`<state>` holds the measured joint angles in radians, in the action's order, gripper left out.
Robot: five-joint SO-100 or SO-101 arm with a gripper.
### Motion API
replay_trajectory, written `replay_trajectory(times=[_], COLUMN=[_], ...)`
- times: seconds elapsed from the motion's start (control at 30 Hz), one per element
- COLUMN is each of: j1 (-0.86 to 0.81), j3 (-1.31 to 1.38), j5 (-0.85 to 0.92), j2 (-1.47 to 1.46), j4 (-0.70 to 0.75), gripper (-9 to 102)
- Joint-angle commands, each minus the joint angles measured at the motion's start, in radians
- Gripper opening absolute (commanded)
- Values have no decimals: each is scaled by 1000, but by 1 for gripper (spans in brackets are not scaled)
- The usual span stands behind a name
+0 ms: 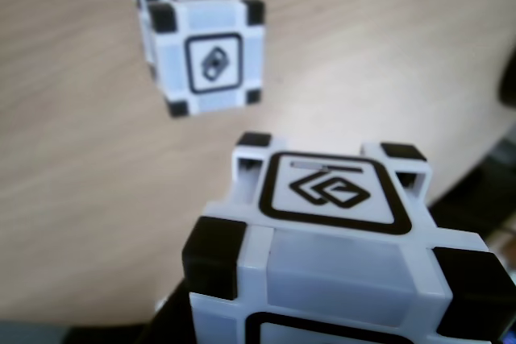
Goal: Stack cubes from left to right.
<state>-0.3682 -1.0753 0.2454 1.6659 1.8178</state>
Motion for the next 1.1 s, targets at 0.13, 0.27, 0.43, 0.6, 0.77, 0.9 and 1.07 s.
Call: replay_trajectory(times=[0.13,0.27,0.43,0.6,0.77,0.9,1.07], j1=[-8,-8,-8,-5,12,12,12], j3=[-83,-106,-97,-89,-89,-89,-94], j5=[-34,-48,-52,-48,-37,-31,-26], j2=[5,3,-67,-97,-81,-81,-89], j4=[11,11,11,11,11,11,11], gripper=[0,0,0,0,0,0,0])
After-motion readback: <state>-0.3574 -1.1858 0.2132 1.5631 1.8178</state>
